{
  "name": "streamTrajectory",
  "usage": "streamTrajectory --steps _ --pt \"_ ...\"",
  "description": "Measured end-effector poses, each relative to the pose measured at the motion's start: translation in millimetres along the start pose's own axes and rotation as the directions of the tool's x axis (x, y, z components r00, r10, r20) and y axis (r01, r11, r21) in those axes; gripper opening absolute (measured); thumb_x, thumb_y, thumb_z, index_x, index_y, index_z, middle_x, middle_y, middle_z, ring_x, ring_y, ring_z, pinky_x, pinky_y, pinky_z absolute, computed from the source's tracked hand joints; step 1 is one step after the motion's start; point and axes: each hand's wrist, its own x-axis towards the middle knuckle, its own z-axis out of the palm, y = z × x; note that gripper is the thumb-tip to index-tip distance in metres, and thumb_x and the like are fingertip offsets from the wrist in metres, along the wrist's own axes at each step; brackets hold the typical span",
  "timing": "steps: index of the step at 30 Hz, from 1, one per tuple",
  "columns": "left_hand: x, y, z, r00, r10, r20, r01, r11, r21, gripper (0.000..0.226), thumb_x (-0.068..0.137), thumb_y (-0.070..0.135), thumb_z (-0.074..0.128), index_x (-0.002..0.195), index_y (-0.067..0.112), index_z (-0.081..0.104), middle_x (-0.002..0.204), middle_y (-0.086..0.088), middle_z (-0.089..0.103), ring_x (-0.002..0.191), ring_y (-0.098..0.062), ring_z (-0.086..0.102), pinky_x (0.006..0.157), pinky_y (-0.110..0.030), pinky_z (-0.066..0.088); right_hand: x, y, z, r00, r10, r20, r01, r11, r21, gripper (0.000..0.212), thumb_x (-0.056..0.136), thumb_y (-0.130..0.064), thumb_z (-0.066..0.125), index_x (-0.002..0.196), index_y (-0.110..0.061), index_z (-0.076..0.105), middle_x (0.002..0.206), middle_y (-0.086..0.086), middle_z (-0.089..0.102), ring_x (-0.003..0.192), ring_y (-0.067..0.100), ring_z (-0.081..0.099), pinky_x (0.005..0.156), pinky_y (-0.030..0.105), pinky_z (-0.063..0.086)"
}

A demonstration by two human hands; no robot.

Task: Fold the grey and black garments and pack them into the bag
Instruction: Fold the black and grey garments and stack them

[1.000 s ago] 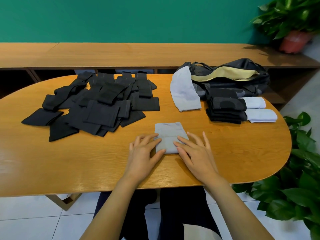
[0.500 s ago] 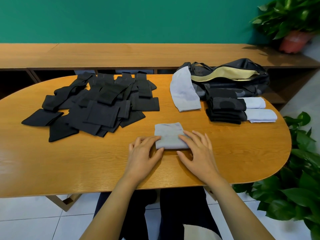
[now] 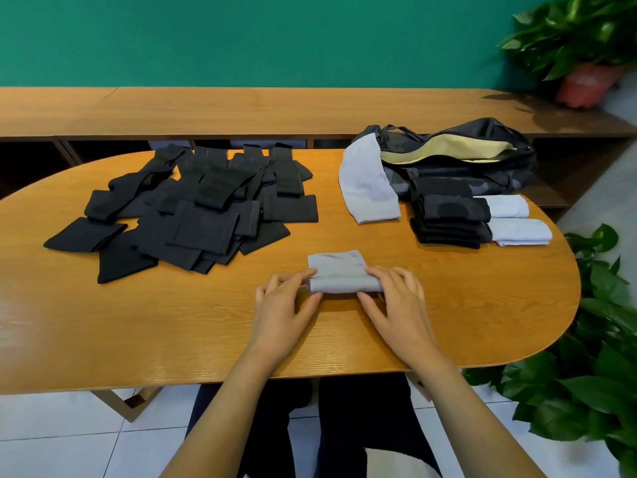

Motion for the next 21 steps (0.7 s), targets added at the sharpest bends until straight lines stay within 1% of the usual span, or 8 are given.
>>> streamTrajectory --steps 4,6,9,12,13,15,18,21 --pt "-1.1 8.1 -4.5 0.999 -0.011 -0.051 0.008 0.998 -0.055 0.046 0.092 0.052 0.047 0.136 0.039 0.047 0.107 0.015 0.055 0.109 -0.008 0.046 0.087 -0.018 0.022 0.1 -0.2 -1.5 0.999 0.034 0.016 -0.034 0.999 0.014 0.039 0.096 -0.029 0.057 0.134 -0.022 0.052 0.112 -0.015 0.037 0.109 0.002 0.029 0.108 0.045 0.035" --pt "-2.0 11.5 -7.1 0.996 -0.011 -0.086 0.003 0.996 -0.087 0.046 0.092 0.052 0.047 0.135 0.036 0.049 0.096 0.016 0.056 0.100 -0.007 0.049 0.086 -0.018 0.023 -0.1 1.2 -0.9 0.998 0.059 0.025 -0.059 0.998 0.009 0.041 0.098 -0.034 0.052 0.138 -0.026 0.047 0.110 -0.013 0.042 0.112 0.003 0.031 0.109 0.042 0.033" --pt "-4.4 14.4 -9.6 0.990 0.003 -0.140 -0.021 0.992 -0.128 0.041 0.092 0.044 0.055 0.131 0.031 0.053 0.078 0.016 0.056 0.088 -0.001 0.051 0.086 -0.021 0.026 -0.1 4.6 1.7 0.993 0.106 0.042 -0.108 0.994 0.030 0.046 0.098 -0.041 0.050 0.141 -0.029 0.042 0.107 -0.007 0.054 0.121 0.017 0.039 0.109 0.038 0.029" --pt "-5.2 14.2 -10.1 0.985 0.000 -0.171 -0.021 0.992 -0.124 0.037 0.090 0.039 0.061 0.126 0.031 0.056 0.070 0.014 0.053 0.082 -0.003 0.051 0.084 -0.026 0.031 0.1 8.7 4.1 0.999 0.036 -0.030 -0.036 0.999 0.023 0.045 0.096 -0.041 0.054 0.137 -0.024 0.046 0.088 -0.013 0.051 0.097 0.008 0.046 0.104 0.038 0.036" --pt "-5.1 13.8 -9.9 0.984 0.011 -0.178 -0.030 0.994 -0.102 0.036 0.089 0.039 0.062 0.124 0.031 0.057 0.071 0.013 0.051 0.081 -0.004 0.049 0.082 -0.029 0.033 0.2 9.8 4.6 0.998 0.017 -0.062 -0.016 1.000 0.012 0.044 0.095 -0.042 0.056 0.134 -0.023 0.048 0.089 -0.014 0.050 0.094 0.007 0.046 0.100 0.038 0.038" --pt "-5.1 12.8 -8.8 0.977 0.074 -0.198 -0.081 0.996 -0.030 0.031 0.089 0.036 0.063 0.119 0.029 0.061 0.082 0.016 0.050 0.085 -0.007 0.047 0.080 -0.032 0.036 0.2 10.1 4.7 0.993 -0.013 -0.116 0.013 1.000 0.002 0.046 0.093 -0.047 0.054 0.131 -0.021 0.052 0.104 -0.011 0.053 0.103 0.009 0.045 0.095 0.035 0.038" --pt "-4.8 10.1 -5.8 0.962 0.166 -0.216 -0.159 0.986 0.047 0.024 0.088 0.027 0.067 0.112 0.026 0.070 0.104 0.010 0.053 0.100 -0.011 0.046 0.082 -0.033 0.035 -2.2 8.4 5.1 0.979 -0.167 -0.114 0.168 0.986 -0.007 0.043 0.091 -0.047 0.051 0.124 -0.021 0.061 0.127 -0.005 0.057 0.124 0.012 0.044 0.107 0.039 0.031" --pt "-3.6 7.0 -4.1 0.969 0.145 -0.202 -0.133 0.989 0.072 0.019 0.089 0.028 0.065 0.107 0.028 0.073 0.114 0.008 0.056 0.106 -0.012 0.045 0.083 -0.032 0.031 -4.2 9.4 8.1 0.956 -0.291 -0.037 0.288 0.956 -0.056 0.034 0.093 -0.044 0.049 0.113 -0.025 0.069 0.128 -0.011 0.061 0.129 0.009 0.045 0.116 0.045 0.021"
